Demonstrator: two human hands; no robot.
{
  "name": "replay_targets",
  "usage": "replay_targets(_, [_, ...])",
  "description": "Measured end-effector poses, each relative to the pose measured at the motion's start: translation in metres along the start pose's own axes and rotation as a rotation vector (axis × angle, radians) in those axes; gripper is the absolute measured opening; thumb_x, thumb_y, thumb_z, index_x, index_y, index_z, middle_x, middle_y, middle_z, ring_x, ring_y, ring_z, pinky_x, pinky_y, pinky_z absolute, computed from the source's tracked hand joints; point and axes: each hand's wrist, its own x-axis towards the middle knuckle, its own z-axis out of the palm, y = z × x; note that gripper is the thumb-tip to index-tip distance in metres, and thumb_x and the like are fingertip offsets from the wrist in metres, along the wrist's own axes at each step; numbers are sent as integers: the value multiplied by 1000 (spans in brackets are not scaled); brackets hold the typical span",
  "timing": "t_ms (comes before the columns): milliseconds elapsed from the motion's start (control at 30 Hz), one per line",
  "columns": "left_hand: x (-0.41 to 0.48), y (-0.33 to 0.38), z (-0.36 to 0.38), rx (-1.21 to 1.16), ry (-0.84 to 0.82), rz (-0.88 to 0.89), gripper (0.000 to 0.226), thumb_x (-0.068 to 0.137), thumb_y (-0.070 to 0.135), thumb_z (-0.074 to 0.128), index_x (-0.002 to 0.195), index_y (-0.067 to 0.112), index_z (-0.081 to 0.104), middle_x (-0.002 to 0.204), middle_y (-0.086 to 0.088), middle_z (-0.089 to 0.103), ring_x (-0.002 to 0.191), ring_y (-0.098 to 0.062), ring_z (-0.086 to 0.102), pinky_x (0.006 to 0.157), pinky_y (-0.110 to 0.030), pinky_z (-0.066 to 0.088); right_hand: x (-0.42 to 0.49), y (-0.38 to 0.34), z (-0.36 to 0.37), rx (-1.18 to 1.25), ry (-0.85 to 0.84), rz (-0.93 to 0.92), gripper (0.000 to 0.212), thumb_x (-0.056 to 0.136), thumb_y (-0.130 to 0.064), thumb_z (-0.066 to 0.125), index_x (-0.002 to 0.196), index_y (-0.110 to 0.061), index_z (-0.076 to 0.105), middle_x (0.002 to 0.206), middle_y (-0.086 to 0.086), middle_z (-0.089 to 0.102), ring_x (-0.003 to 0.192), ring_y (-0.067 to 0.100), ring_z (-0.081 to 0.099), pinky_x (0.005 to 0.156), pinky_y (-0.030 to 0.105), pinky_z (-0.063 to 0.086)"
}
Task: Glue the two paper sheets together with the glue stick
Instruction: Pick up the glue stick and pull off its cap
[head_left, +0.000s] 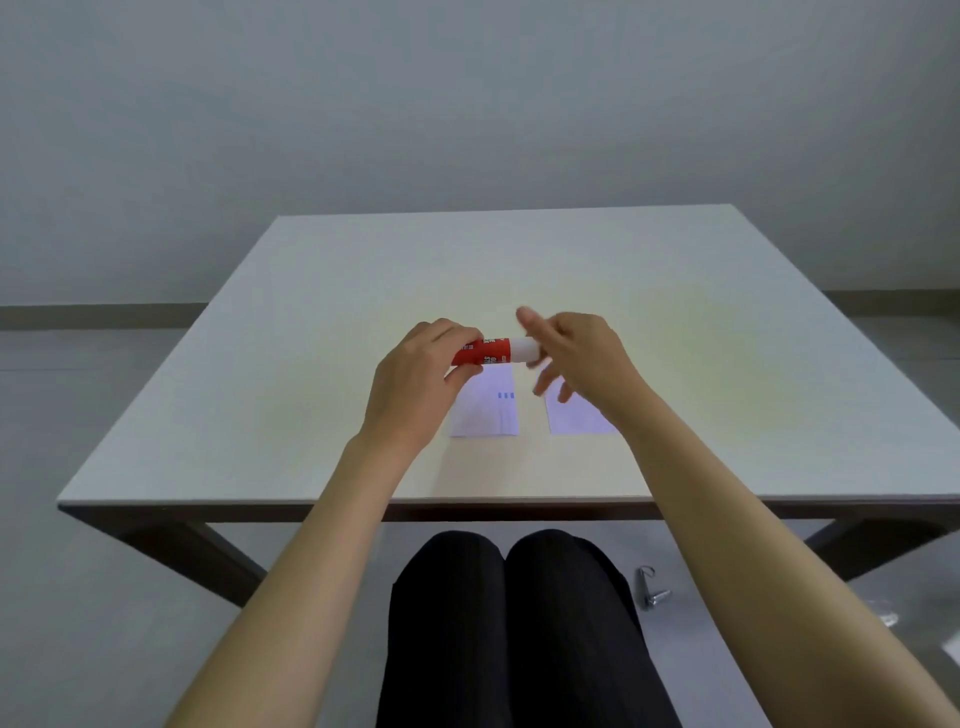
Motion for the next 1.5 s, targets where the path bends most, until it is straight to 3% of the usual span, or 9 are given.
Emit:
replay_targets(167, [-3,-2,-1,4,-7,6,21,83,15,67,104,16,66,100,2,67,91,-20,58,72,-29,47,2,6,-5,29,-31,-52,10,86,-19,63,88,-10,60,71,3,61,52,12,59,53,27,49])
replay_targets(300, [-3,-3,-1,-11,15,-23,22,82,16,67,105,16,66,99,1,67,90,-20,59,73,-30,48,1,3,-5,77,-92,100,43,86,-49,57,91,-6,62,68,7,65,51,19,63,48,27,50])
replay_targets(467, [-3,-4,0,-18,26,-39,24,83,18,68,107,15,66,101,0,68,91,-20,60,75,-26,46,0,6,-5,156,-150,-40,14,87,-11,63,99,-8,58,85,8,65,64,18,67,58,28,56])
replay_targets(600, [-1,-2,1,-26,29,-36,24,83,17,67,107,15,66,101,0,68,91,-20,60,75,-27,46,2,1,-2,79,-109,58,40,87,-45,58,100,-7,60,76,6,66,59,22,67,54,30,54])
replay_targets(700, [-2,-5,0,-21,43,-28,25,82,16,68,106,15,66,101,0,68,91,-20,60,76,-27,47,3,1,2,42,-117,29,29,93,-31,54,84,-5,61,66,5,62,53,22,62,56,31,52])
replay_targets(833, [2,-8,2,-23,41,-39,24,82,17,68,106,16,66,100,1,68,90,-20,61,75,-28,48,7,4,-7,114,-159,-14,32,85,-27,66,111,-13,55,91,6,62,72,20,68,69,34,56])
replay_targets(1000, [3,-8,4,-67,24,-55,24,81,20,69,106,18,67,98,2,70,85,-18,62,73,-25,46,9,0,0,26,-113,16,32,92,-34,54,82,-4,62,60,4,62,48,21,61,53,30,50])
replay_targets(1333, [-12,-14,13,-707,-52,-464,7,89,25,59,94,23,63,87,6,74,78,-8,73,73,-20,52,57,44,-43,-310,358,-67,27,85,-16,62,112,-10,63,95,9,67,81,25,62,78,30,45])
replay_targets(1500, [-13,-15,13,-875,-23,-537,12,89,23,60,101,21,61,90,-1,77,91,-17,72,90,-39,53,63,84,-52,-620,271,56,25,87,-9,49,104,1,65,107,22,64,100,39,58,81,41,47])
